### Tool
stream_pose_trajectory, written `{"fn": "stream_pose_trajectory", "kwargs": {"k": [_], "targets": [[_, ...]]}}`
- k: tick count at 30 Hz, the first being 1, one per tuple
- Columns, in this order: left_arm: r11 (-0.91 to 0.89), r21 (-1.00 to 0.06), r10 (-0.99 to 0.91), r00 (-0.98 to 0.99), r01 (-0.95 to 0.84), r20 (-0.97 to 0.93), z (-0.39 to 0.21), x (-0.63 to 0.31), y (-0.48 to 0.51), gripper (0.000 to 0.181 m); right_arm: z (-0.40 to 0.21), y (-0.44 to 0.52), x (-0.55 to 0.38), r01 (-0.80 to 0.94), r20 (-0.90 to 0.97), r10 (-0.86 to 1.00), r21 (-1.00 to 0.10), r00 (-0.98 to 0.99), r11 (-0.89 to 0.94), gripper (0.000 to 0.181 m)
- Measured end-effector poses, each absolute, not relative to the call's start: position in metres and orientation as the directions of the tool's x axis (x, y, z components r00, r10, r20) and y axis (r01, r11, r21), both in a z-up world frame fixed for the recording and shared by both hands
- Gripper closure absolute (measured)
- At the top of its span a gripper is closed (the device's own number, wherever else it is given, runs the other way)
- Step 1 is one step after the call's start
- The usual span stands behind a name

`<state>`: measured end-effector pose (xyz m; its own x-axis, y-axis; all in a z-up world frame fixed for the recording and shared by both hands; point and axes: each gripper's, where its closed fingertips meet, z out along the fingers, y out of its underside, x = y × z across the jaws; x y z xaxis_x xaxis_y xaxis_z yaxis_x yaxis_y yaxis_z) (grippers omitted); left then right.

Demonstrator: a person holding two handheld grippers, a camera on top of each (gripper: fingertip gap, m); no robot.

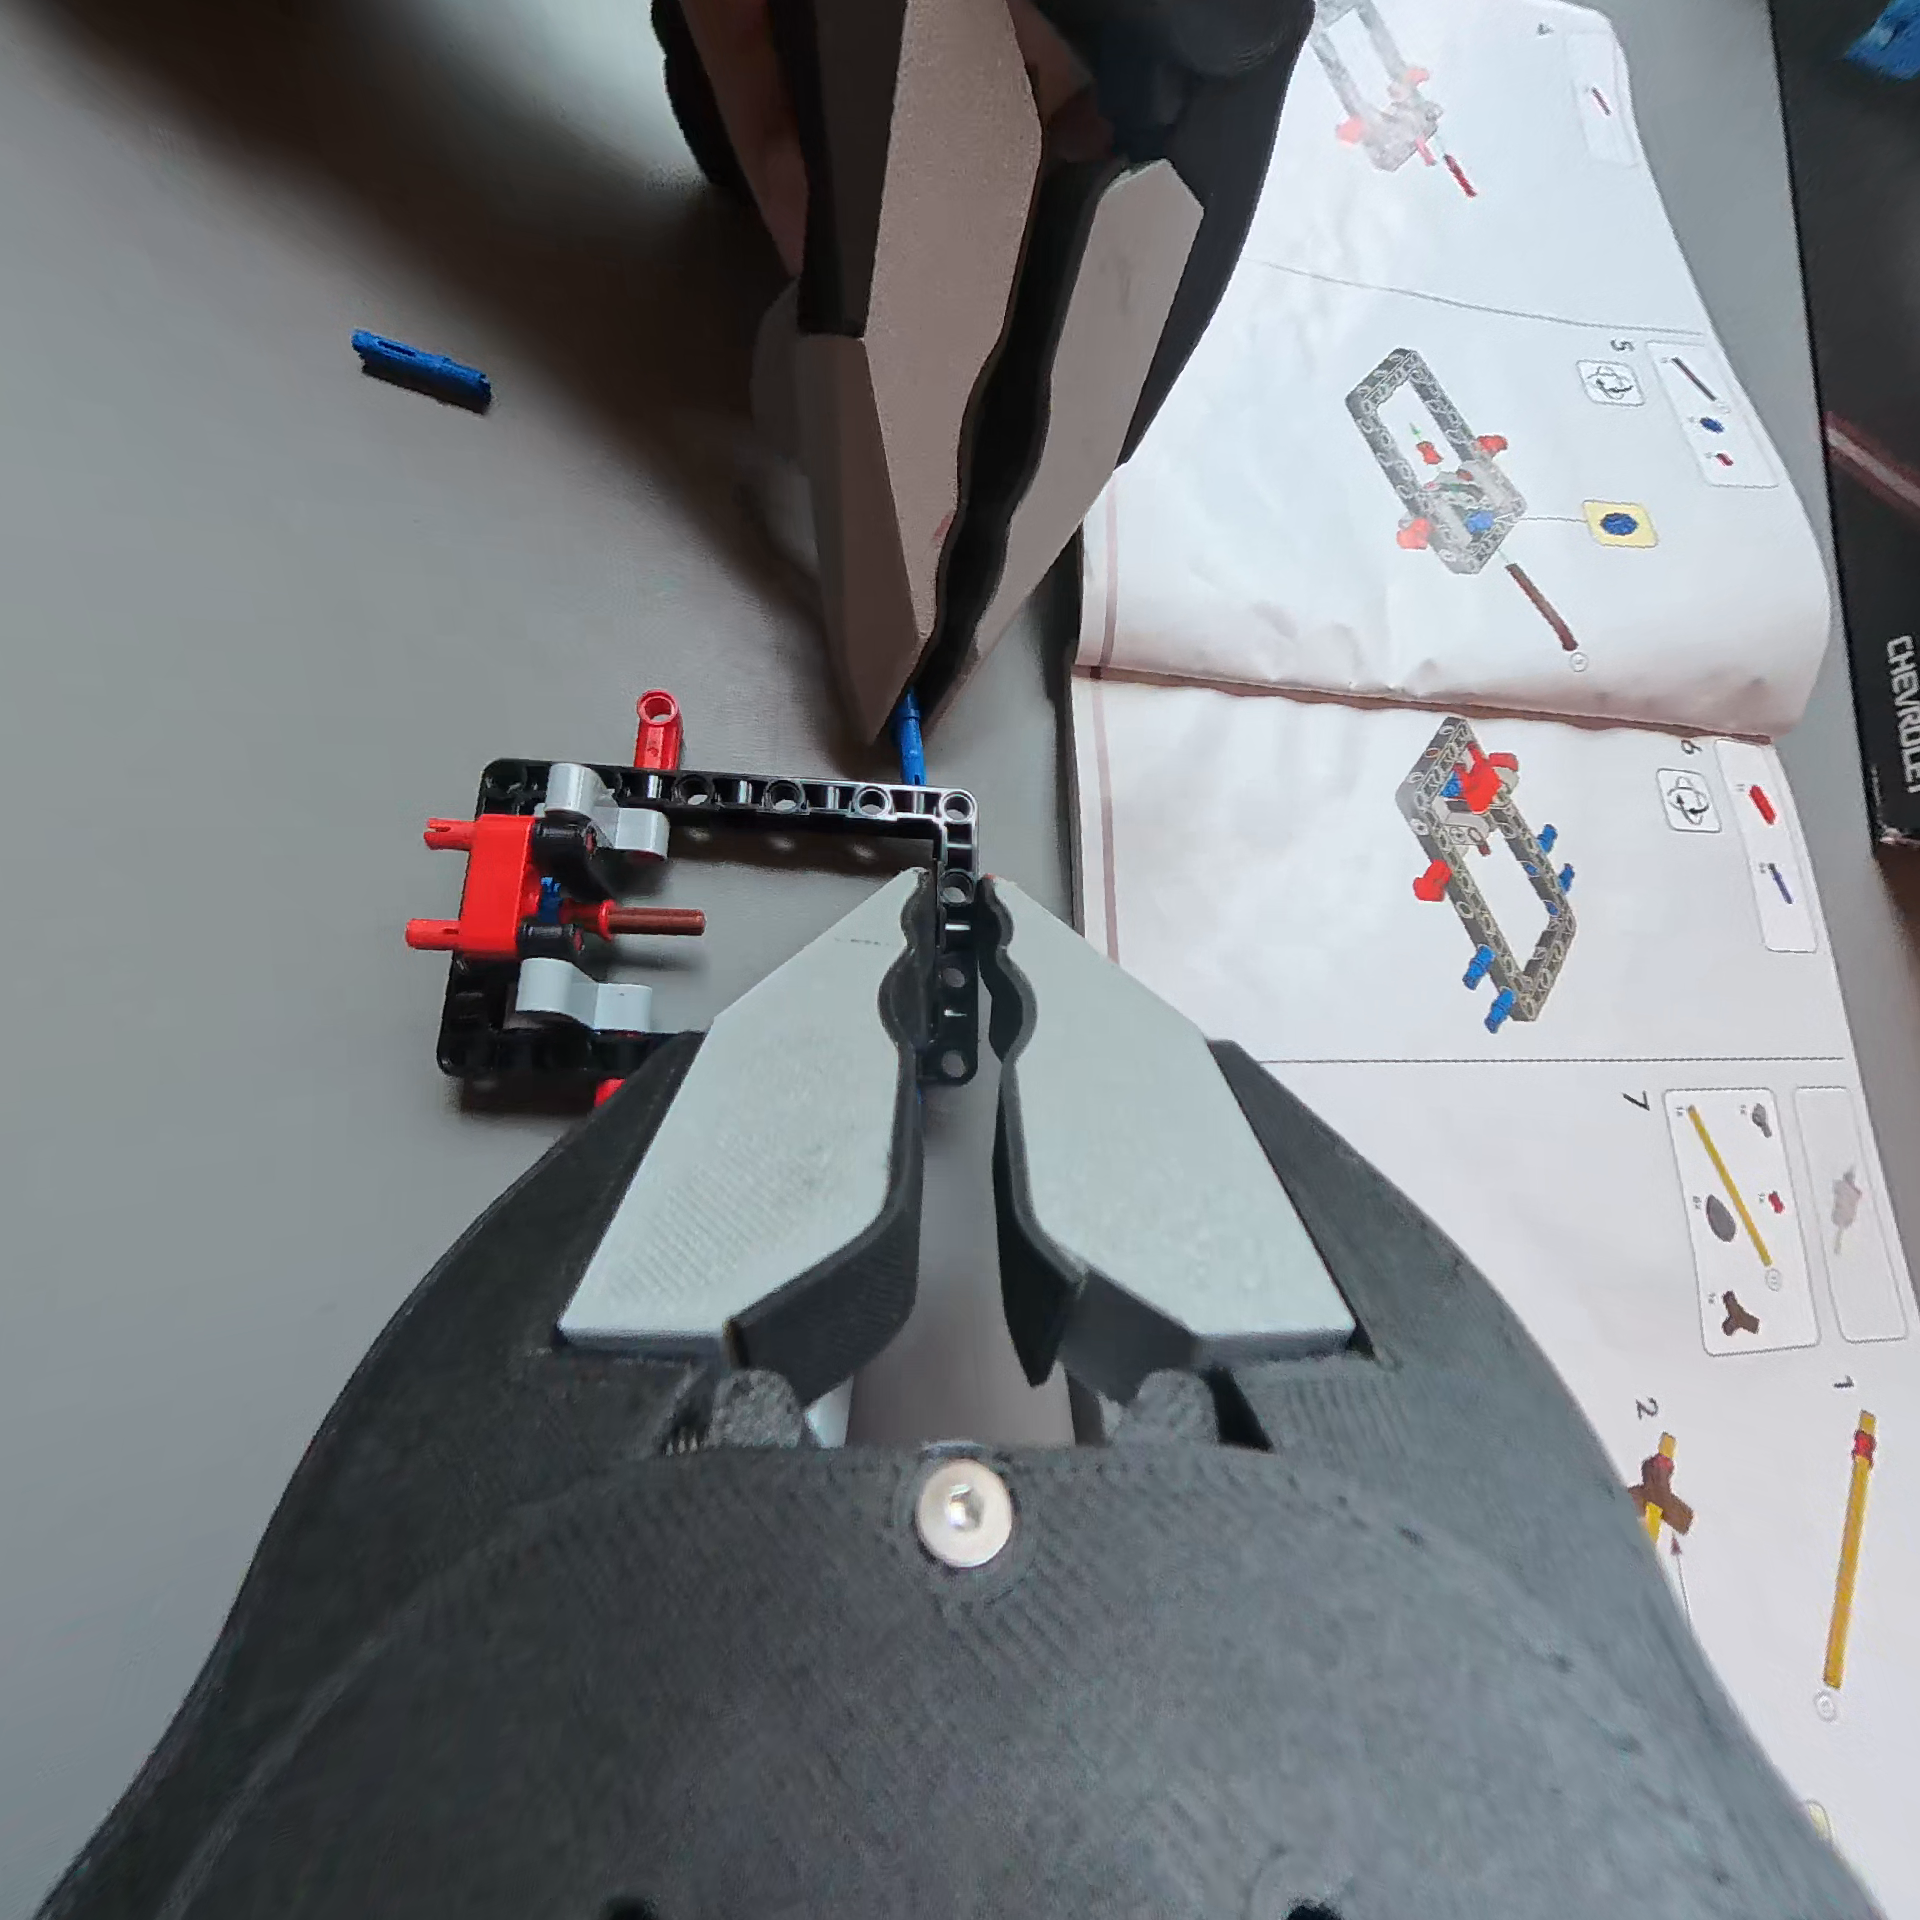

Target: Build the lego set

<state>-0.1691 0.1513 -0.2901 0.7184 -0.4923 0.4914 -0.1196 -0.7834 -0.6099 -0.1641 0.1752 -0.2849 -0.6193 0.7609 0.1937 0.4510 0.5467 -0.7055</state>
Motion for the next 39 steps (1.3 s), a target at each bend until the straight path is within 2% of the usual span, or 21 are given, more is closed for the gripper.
{"fn": "stream_pose_trajectory", "kwargs": {"k": [7, 10, 12, 27, 28, 29, 30, 34, 37, 39], "targets": [[-0.799, -0.592, -0.489, 0.683, -0.102, 0.542, -0.290, -0.166, 0.149, 0.178, -0.291, 0.172, -0.164, 0.460, 0.178, 0.753, -0.696, -0.634, 0.552, 0.177], [-0.825, -0.558, -0.482, 0.633, -0.094, 0.606, -0.289, -0.159, 0.145, 0.178, -0.292, 0.168, -0.166, 0.449, 0.171, 0.732, -0.692, -0.660, 0.566, 0.166], [-0.817, -0.570, -0.481, 0.650, -0.088, 0.588, -0.289, -0.161, 0.148, 0.178, -0.293, 0.167, -0.165, 0.439, 0.167, 0.705, -0.678, -0.690, 0.590, 0.175], [-0.795, -0.602, -0.481, 0.688, -0.079, 0.544, -0.289, -0.162, 0.147, 0.178, -0.293, 0.165, -0.166, 0.425, 0.093, 0.678, -0.716, -0.729, 0.554, 0.176], [-0.799, -0.598, -0.474, 0.681, -0.065, 0.558, -0.289, -0.163, 0.147, 0.178, -0.293, 0.167, -0.165, 0.428, 0.100, 0.683, -0.712, -0.724, 0.557, 0.175], [-0.802, -0.595, -0.470, 0.675, -0.057, 0.569, -0.288, -0.163, 0.146, 0.178, -0.292, 0.168, -0.165, 0.434, 0.096, 0.690, -0.713, -0.718, 0.551, 0.166], [-0.803, -0.594, -0.469, 0.673, -0.055, 0.572, -0.288, -0.164, 0.145, 0.178, -0.289, 0.169, -0.164, 0.439, 0.079, 0.697, -0.725, -0.713, 0.531, 0.158], [-0.762, -0.642, -0.495, 0.719, -0.088, 0.489, -0.287, -0.170, 0.146, 0.178, -0.269, 0.164, -0.164, 0.455, -0.012, 0.723, -0.784, -0.691, 0.422, 0.155], [-0.703, -0.706, -0.523, 0.739, -0.091, 0.425, -0.278, -0.173, 0.148, 0.178, -0.264, 0.171, -0.167, 0.542, -0.056, 0.795, -0.761, -0.604, 0.358, 0.165], [-0.723, -0.685, -0.508, 0.744, -0.095, 0.433, -0.282, -0.176, 0.144, 0.178, -0.260, 0.169, -0.158, 0.623, -0.128, 0.832, -0.725, -0.539, 0.293, 0.162]]}}
